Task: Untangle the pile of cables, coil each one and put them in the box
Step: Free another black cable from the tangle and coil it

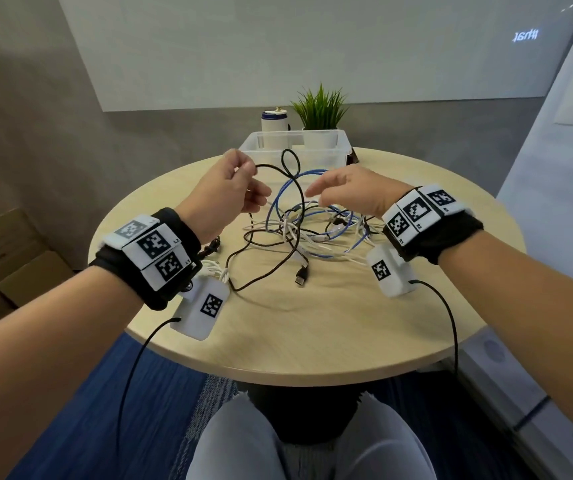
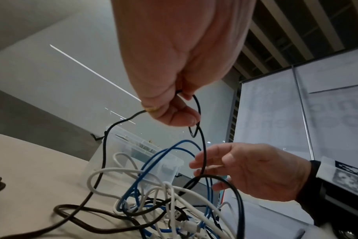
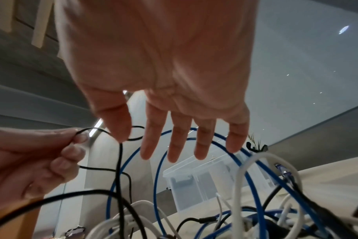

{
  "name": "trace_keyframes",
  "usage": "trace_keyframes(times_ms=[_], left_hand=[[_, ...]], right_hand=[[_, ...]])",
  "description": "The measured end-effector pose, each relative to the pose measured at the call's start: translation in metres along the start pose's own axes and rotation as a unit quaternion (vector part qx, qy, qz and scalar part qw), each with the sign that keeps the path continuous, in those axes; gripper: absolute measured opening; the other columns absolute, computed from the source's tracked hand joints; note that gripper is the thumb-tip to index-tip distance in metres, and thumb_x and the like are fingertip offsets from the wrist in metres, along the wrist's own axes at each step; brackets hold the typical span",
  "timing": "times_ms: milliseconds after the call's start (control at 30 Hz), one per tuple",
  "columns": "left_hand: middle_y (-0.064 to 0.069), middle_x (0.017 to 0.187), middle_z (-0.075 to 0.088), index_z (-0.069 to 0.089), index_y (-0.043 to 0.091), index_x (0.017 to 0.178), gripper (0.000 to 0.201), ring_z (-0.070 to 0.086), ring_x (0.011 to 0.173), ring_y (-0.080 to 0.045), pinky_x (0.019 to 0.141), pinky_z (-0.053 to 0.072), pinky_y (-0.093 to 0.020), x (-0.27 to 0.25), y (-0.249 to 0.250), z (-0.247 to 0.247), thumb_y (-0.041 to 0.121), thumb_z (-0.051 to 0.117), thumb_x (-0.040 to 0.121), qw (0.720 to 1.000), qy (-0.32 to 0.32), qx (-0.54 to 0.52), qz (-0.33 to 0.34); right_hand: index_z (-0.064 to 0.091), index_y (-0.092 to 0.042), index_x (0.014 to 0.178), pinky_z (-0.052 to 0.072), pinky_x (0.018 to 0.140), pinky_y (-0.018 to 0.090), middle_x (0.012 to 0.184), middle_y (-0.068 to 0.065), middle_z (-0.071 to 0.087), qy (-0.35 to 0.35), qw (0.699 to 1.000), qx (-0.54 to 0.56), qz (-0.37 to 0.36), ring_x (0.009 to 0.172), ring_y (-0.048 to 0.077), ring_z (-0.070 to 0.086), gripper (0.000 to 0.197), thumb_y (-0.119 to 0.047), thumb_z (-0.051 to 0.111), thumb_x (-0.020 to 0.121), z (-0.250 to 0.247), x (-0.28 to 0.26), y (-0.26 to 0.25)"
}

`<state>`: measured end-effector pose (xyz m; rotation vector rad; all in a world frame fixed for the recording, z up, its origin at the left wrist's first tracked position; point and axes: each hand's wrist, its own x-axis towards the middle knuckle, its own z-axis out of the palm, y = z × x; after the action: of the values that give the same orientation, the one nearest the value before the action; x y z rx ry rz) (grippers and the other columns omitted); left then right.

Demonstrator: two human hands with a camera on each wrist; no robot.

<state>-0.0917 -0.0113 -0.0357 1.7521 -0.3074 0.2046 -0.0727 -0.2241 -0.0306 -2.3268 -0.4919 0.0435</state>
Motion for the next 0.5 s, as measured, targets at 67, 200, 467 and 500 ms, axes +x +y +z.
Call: trace_keyframes(times_ms=[67, 200, 467, 500], left_hand=[[-0.007, 0.076, 0.064, 0.040, 0.019, 0.084, 0.023, 0.058, 0.060, -0.015, 0.060, 0.048, -0.026, 0.000, 0.001, 0.002, 0.017, 0.029, 0.104, 1.000, 0.002, -0.026, 0.006], [-0.009, 0.082, 0.066, 0.039, 0.020, 0.086, 0.022, 0.060, 0.061, -0.015, 0.057, 0.047, -0.023, -0.004, 0.002, 0.006, 0.018, 0.027, 0.104, 0.999, -0.019, -0.046, 0.012], [0.004, 0.083, 0.062, 0.060, 0.018, 0.091, 0.008, 0.057, 0.062, -0.012, 0.047, 0.037, -0.015, -0.005, -0.006, -0.003, 0.021, 0.053, 0.094, 0.949, 0.019, 0.314, 0.004], [0.004, 0.090, 0.062, 0.059, 0.018, 0.096, 0.007, 0.059, 0.064, -0.014, 0.047, 0.038, -0.013, -0.006, -0.004, -0.001, 0.023, 0.055, 0.093, 0.955, 0.028, 0.296, 0.015]], right_hand=[[0.068, -0.025, 0.112, 0.036, 0.096, 0.025, 0.119, -0.005, 0.061, -0.027, 0.999, -0.020, -0.005, 0.113, 0.011, 0.053, 0.026, -0.024, 0.065, 0.087, 0.004, -0.002, -0.002], [0.073, -0.028, 0.094, 0.039, 0.092, 0.026, 0.102, -0.010, 0.066, -0.002, 0.999, -0.028, -0.025, 0.101, 0.008, 0.057, 0.013, -0.035, 0.069, 0.084, 0.010, 0.001, -0.002], [0.053, -0.020, 0.082, 0.041, 0.043, 0.017, 0.079, 0.005, 0.068, 0.130, 0.988, 0.087, -0.004, 0.061, 0.015, 0.064, 0.019, -0.017, 0.045, 0.099, 0.002, 0.013, -0.006], [0.052, -0.020, 0.083, 0.042, 0.042, 0.019, 0.076, 0.006, 0.066, 0.140, 0.984, 0.110, -0.002, 0.059, 0.016, 0.064, 0.018, -0.017, 0.044, 0.100, 0.001, 0.014, -0.007]])
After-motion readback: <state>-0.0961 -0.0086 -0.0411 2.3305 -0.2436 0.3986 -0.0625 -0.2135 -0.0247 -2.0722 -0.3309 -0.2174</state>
